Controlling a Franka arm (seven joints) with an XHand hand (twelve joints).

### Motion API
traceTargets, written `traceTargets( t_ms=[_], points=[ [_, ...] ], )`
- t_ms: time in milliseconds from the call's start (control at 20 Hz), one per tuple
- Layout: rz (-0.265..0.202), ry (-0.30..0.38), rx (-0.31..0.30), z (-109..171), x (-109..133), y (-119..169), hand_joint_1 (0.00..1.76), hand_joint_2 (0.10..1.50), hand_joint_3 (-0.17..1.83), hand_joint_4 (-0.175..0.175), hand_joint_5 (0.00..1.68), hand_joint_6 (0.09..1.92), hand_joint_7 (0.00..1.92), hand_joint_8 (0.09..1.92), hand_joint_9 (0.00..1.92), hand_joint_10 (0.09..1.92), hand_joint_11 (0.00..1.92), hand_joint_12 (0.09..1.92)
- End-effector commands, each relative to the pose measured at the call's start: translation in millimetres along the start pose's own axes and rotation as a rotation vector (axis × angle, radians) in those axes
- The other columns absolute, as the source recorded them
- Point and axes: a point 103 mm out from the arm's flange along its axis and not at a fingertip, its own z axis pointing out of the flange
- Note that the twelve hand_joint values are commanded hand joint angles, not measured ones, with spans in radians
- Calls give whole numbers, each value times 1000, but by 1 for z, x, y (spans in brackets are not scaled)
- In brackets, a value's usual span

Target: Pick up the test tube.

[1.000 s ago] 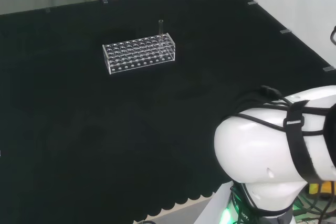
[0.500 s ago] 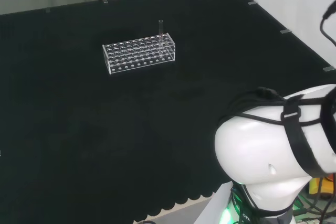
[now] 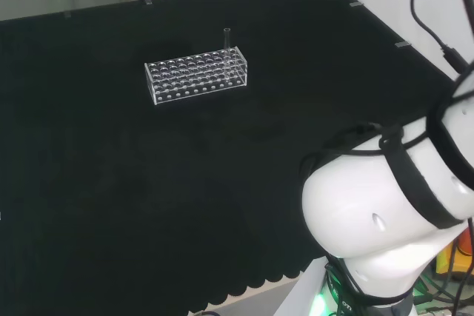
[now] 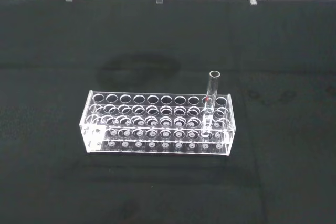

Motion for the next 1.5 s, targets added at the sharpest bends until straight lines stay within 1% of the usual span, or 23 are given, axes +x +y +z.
traceTargets(
  t_ms=[50, 200, 400, 550, 700, 800, 950, 1100, 1300, 1500],
  points=[
    [21, 20, 31, 12, -17, 61, 581, 845, 267, -24, 50, 87, 0, 588, 0, 842, 0, 1544],
    [23, 18, 48, 20, -20, 80, 590, 845, 265, -27, 61, 87, 0, 626, 0, 875, 0, 1557],
    [27, 23, 89, 36, -23, 104, 607, 844, 264, -33, 82, 87, 0, 694, 0, 926, 0, 1573],
    [31, 41, 118, 48, -25, 119, 617, 843, 265, -40, 102, 87, 0, 738, 0, 952, 0, 1584],
    [26, 40, 138, 61, -26, 131, 626, 843, 267, -46, 125, 87, 10, 775, 7, 969, 0, 1592],
    [22, 35, 160, 70, -27, 139, 631, 843, 269, -51, 145, 87, 55, 803, 32, 980, 2, 1600],
    [20, 38, 192, 83, -28, 148, 644, 841, 274, -62, 194, 87, 142, 844, 100, 977, 24, 1608],
    [22, 56, 227, 99, -27, 156, 661, 836, 284, -75, 260, 87, 230, 864, 191, 953, 68, 1596],
    [17, 49, 262, 117, -25, 162, 688, 828, 300, -90, 350, 87, 345, 867, 316, 908, 171, 1555],
    [18, 42, 292, 130, -26, 171, 704, 820, 314, -97, 380, 87, 400, 862, 437, 873, 283, 1507]
  ],
)
